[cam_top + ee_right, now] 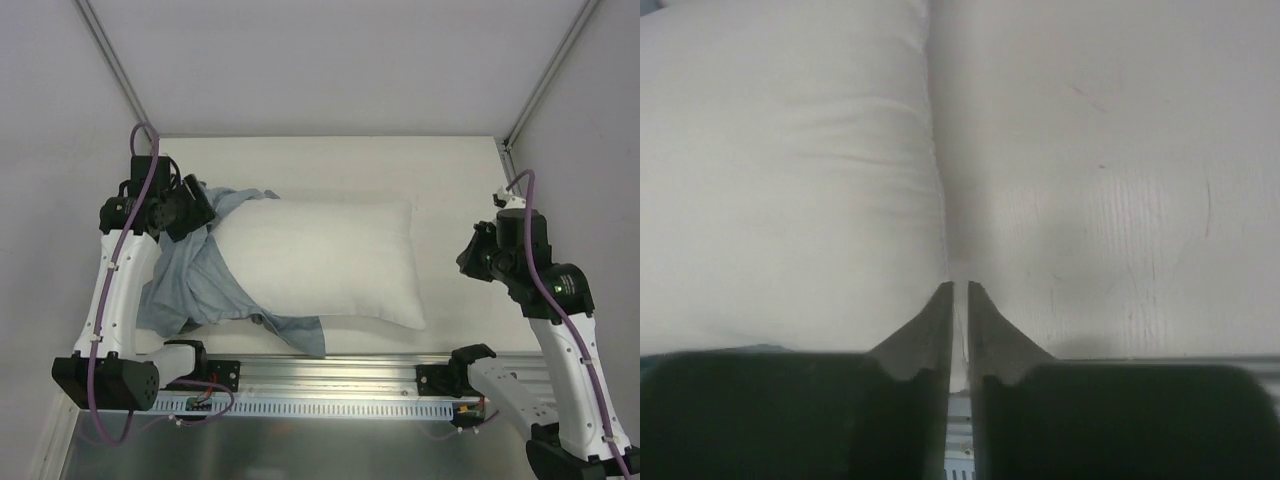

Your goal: Remove the pillowcase from the pillow

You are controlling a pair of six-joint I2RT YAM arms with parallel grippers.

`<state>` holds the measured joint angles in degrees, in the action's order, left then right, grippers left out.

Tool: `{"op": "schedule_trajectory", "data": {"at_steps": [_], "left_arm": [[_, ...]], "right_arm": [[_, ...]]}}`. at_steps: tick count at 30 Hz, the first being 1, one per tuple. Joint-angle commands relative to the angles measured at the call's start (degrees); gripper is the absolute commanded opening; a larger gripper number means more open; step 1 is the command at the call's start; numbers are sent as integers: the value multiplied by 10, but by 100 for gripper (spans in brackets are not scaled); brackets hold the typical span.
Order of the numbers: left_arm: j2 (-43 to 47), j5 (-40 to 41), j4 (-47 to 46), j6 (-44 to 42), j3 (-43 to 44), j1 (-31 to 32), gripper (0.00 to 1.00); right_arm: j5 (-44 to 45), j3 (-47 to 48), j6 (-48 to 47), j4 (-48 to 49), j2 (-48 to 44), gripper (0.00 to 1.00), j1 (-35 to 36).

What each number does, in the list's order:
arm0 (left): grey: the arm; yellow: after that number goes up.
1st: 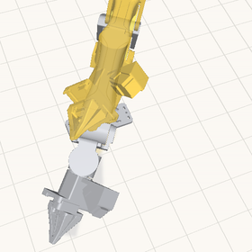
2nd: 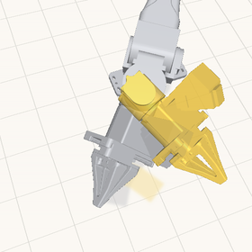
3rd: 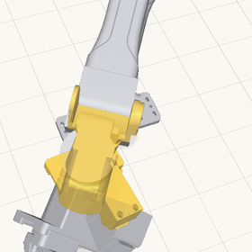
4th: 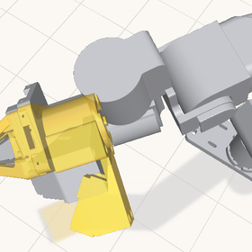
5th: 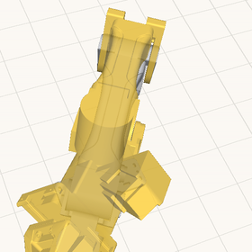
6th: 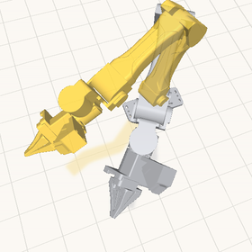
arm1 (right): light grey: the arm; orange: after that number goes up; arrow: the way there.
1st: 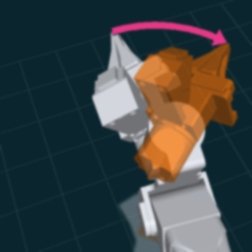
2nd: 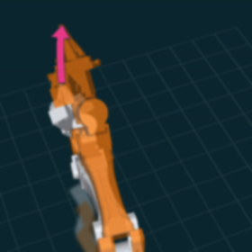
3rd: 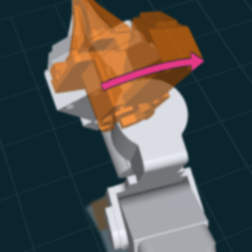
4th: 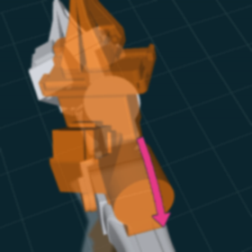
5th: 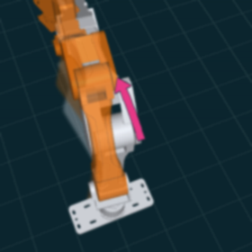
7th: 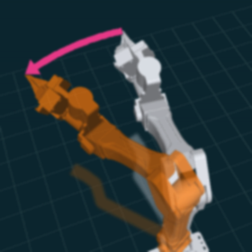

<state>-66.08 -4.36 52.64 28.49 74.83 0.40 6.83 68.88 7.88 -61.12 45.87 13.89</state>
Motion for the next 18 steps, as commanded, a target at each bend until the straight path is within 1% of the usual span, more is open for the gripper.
{"op": "schedule_trajectory", "data": {"at_steps": [1, 2, 3, 4, 5, 6, 7, 8, 9, 10, 11, 12, 13, 14, 17, 18], "left_arm": [[-3, -47, -15, -22, -1, 10, 91], [1, -43, -16, -24, -3, 13, 98], [5, -43, -15, -25, -6, 17, 99], [10, -45, -14, -25, -7, 19, 99], [15, -46, -15, -24, -9, 20, 99], [25, -46, -14, -23, -14, 24, 99], [31, -46, -14, -19, -16, 26, 99], [38, -47, -14, -16, -25, 28, 99], [52, -47, -13, -11, -28, 37, 99], [60, -46, -11, -7, -34, 42, 99], [77, -44, -11, -4, -43, 47, 99], [84, -45, -9, 2, -49, 54, 99], [93, -42, -8, 9, -54, 56, 99], [99, -40, -7, 12, -61, 57, 99], [114, -36, 2, 15, -61, 57, 99], [115, -35, 5, 15, -58, 57, 99]], "right_arm": [[-87, 18, -2, 50, -4, 18, 47], [-88, 21, -1, 64, -2, 28, 65], [-88, 26, 2, 70, 4, 42, 96], [-89, 28, 3, 74, 8, 63, 111], [-81, 34, 5, 81, 12, 70, 148], [-72, 38, 5, 84, 25, 83, 172], [-44, 42, 5, 86, 33, 88, 197], [-1, 50, 3, 87, 42, 93, 255], [23, 56, -1, 86, 67, 97, 289], [41, 63, -4, 87, 82, 98, 317], [71, 76, -17, 88, 98, 99, 376], [87, 83, -25, 92, 115, 100, 407], [115, 91, -37, 96, 153, 97, 435], [128, 100, -48, 100, 174, 96, 491], [172, 139, -103, 102, 262, 96, 561], [177, 143, -113, 107, 282, 96, 569]]}}
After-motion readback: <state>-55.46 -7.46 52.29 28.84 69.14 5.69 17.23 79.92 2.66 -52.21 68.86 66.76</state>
